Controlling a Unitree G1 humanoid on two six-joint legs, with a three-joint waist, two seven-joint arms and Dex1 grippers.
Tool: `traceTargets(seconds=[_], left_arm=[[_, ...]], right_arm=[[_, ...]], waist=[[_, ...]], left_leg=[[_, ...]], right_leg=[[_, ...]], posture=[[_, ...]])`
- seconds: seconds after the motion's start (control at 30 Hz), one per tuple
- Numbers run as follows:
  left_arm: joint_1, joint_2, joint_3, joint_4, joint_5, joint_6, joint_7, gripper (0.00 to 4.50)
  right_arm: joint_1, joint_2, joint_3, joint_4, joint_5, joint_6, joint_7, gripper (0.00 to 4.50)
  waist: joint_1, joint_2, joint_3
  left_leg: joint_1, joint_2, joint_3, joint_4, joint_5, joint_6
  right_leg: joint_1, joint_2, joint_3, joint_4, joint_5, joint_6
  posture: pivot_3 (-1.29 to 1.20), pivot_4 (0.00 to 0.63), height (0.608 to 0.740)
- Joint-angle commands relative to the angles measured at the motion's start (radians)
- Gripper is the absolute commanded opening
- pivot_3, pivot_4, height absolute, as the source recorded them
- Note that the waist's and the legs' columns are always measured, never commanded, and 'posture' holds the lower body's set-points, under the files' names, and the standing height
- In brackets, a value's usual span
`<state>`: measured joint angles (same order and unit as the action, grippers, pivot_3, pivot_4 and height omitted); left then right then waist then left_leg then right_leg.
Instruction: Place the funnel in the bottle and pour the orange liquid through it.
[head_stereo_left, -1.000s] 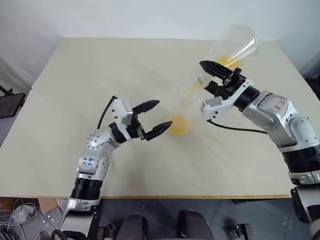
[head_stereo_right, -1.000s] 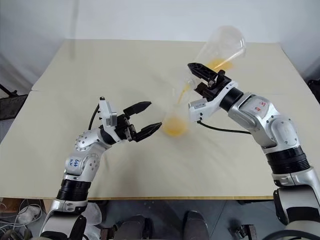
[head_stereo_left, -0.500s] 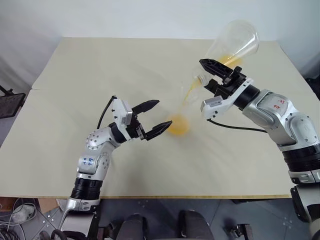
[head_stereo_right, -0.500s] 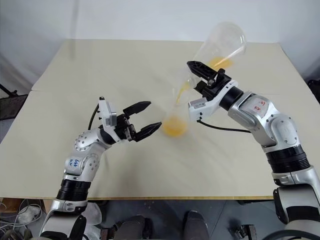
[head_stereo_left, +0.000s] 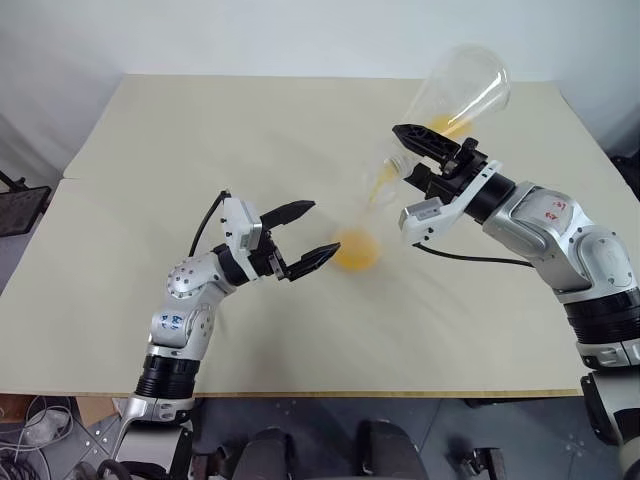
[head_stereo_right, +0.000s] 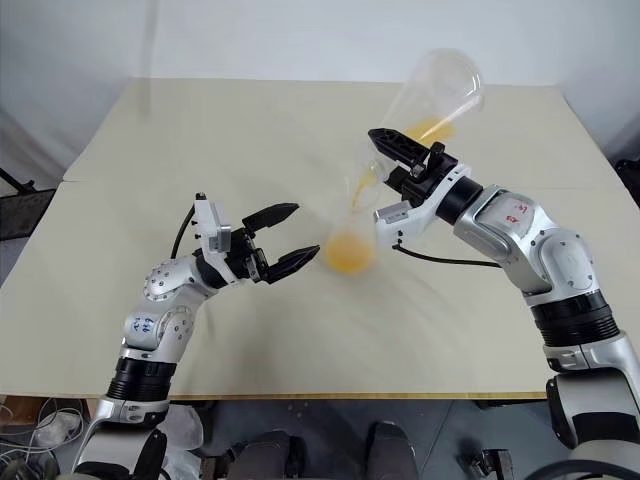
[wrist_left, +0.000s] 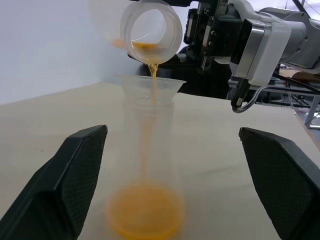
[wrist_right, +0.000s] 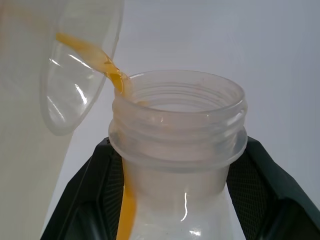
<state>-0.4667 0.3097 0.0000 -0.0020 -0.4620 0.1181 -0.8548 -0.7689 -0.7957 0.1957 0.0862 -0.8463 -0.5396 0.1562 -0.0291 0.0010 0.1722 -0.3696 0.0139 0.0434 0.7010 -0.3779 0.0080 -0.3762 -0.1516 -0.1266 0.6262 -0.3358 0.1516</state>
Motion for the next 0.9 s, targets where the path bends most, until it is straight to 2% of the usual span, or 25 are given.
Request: traceTargets(seconds=[0.03,0.9], left_arm=[[-0.023,0.002,0.0,-0.038,0.002,-0.013,-0.004,4.5],[-0.014,-0.012,0.004,-0.044,0.001,-0.023,0.016,4.5]], right_arm=[[-0.006,0.001,-0.017,-0.033,-0.004,0.011,-0.024,2.44],[-0.031,-0.001,-0.002,0.004,-0.075,-0.007,-0.079,2.44]], waist=[[0.0,0.0,0.0],[0.0,0.0,0.0]], left_leg=[[0.0,0.0,0.0,0.0,0.0,0.0],[0.0,0.0,0.0,0.0,0.0,0.0]], right_leg=[[0.0,0.0,0.0,0.0,0.0,0.0],[0.0,0.0,0.0,0.0,0.0,0.0]], posture=[[0.0,0.15,0.74],[0.0,0.15,0.74]])
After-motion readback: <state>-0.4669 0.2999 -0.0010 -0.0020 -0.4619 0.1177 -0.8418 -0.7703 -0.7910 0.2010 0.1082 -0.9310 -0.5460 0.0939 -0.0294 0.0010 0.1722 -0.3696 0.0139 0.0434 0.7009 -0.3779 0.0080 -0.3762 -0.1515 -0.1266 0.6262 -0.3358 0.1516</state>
